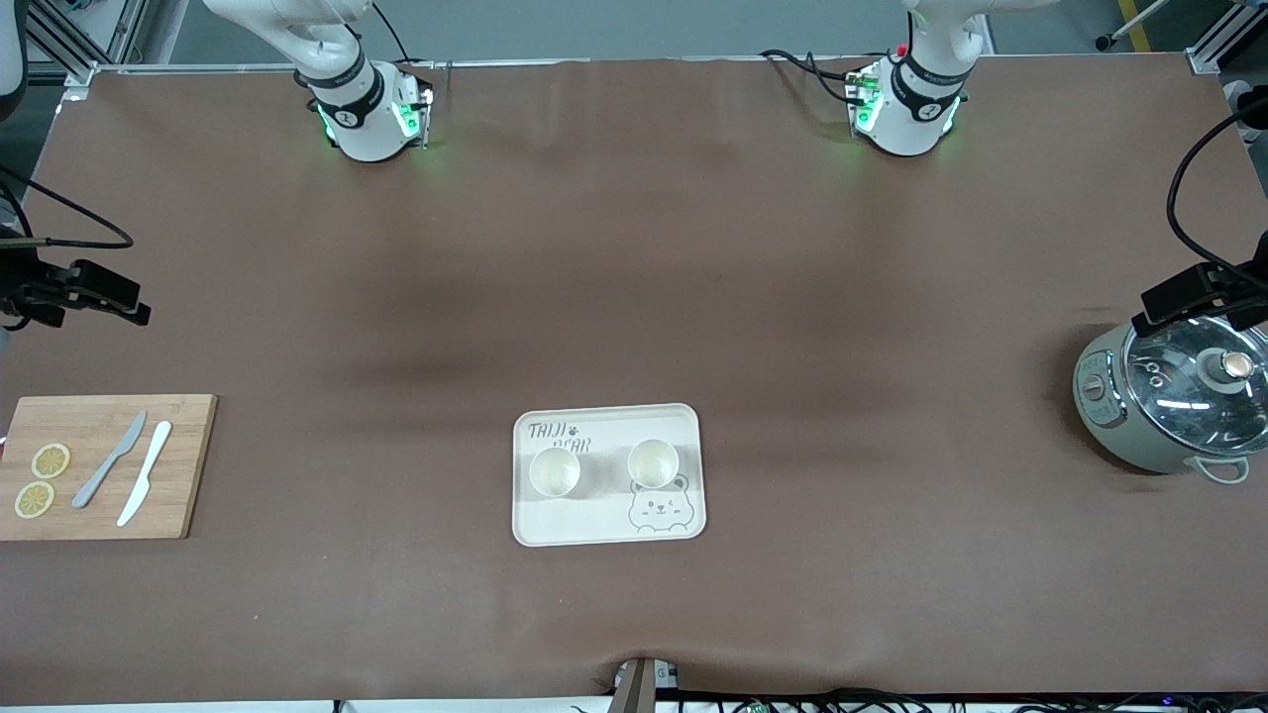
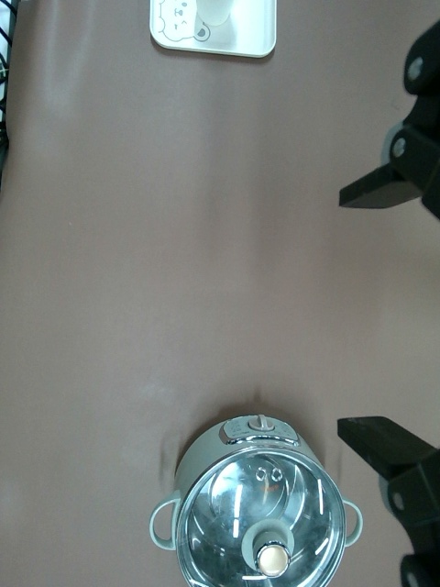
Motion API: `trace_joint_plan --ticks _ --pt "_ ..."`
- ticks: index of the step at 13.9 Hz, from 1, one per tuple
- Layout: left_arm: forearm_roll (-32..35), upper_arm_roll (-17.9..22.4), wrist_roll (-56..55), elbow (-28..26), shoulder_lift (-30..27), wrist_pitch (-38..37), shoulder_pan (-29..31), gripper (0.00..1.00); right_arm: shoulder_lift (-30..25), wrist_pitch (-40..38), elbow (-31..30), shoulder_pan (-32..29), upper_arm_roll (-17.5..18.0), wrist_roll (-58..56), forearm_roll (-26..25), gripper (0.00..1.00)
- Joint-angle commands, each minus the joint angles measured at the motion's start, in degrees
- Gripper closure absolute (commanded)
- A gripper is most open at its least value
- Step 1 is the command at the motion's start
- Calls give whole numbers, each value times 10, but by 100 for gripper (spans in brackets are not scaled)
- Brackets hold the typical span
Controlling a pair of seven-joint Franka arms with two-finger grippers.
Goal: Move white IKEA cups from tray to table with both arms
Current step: 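Raise both grippers from rest and start moving toward the tray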
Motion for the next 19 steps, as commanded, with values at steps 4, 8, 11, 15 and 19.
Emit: trace_joint_plan --ticks 4,8,11,15,19 --pt "2 -5 -1 -6 -9 -1 5 0 -13 8 -16 -5 6 -5 -9 0" --pt "4 -5 9 -7 -11 -2 6 0 -13 8 -14 -5 7 -1 -9 0" --pt "2 -5 2 -8 -7 -2 6 0 -12 7 -12 -3 10 2 -8 0" --pt "4 -6 -2 -14 2 -4 1 0 -12 9 -11 -1 10 2 -6 0" --pt "7 -9 -40 -26 22 -1 -27 0 -12 9 -10 2 10 3 -2 0"
